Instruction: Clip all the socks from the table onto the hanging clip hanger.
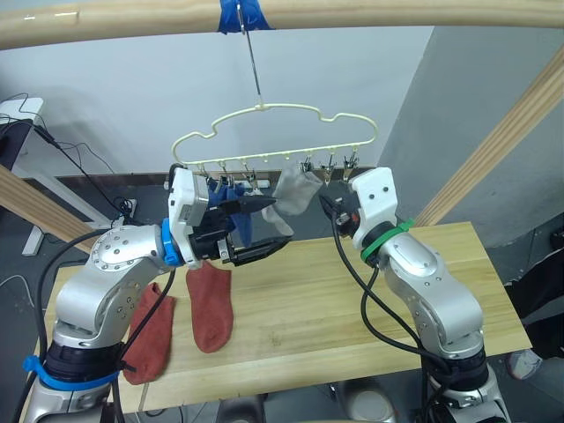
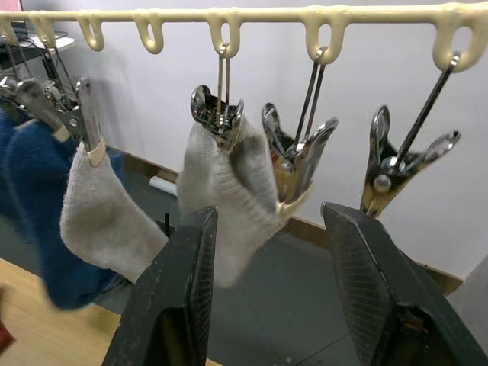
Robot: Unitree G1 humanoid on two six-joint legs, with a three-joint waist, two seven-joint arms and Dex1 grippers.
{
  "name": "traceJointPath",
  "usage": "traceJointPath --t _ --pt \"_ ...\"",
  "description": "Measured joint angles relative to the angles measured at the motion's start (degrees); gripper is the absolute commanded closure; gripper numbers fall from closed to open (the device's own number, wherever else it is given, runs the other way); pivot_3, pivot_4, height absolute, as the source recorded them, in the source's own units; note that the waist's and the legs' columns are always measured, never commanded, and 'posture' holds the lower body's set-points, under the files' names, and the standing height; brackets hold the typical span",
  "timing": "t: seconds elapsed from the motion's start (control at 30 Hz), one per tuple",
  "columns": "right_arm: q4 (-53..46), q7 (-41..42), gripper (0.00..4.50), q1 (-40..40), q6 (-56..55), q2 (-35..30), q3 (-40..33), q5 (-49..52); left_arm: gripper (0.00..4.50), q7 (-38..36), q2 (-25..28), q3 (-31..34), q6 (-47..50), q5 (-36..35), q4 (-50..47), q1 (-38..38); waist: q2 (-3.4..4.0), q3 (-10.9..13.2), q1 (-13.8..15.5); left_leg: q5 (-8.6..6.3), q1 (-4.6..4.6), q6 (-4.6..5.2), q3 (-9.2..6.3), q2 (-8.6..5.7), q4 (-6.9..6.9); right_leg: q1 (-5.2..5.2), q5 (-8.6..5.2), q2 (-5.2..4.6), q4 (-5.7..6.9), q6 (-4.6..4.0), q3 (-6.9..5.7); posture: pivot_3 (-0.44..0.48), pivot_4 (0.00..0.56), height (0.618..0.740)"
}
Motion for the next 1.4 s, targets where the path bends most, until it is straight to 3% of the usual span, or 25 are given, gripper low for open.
traceJointPath --t 0.43,0.87,1.4 --pt "10.6 -1.5 2.27 -6.1 -5.4 2.8 -0.1 -2.5 0.72 -0.1 -0.4 -0.2 0.0 0.5 0.1 -0.4 0.00 0.0 -0.1 0.00 -0.01 0.00 -0.01 0.00 0.01 0.00 0.01 -0.01 0.02 -0.01 0.00 -0.213 0.259 0.740" --pt "12.2 -2.2 2.27 -6.1 -7.6 2.2 -0.9 -6.3 0.72 0.0 -0.9 -0.8 0.0 0.7 0.1 -0.7 0.00 0.0 -0.1 0.00 0.00 0.00 -0.01 0.01 0.01 0.00 0.01 -0.01 0.03 -0.02 0.00 -0.216 0.262 0.740" --pt "11.5 -5.0 2.27 -6.9 -2.2 11.5 -6.2 -3.4 0.72 -0.1 -0.9 -0.8 0.0 0.8 0.1 -0.7 0.00 0.0 -0.1 0.00 0.00 0.00 -0.03 0.02 0.01 0.00 0.01 -0.01 0.05 -0.02 -0.01 -0.216 0.260 0.740"
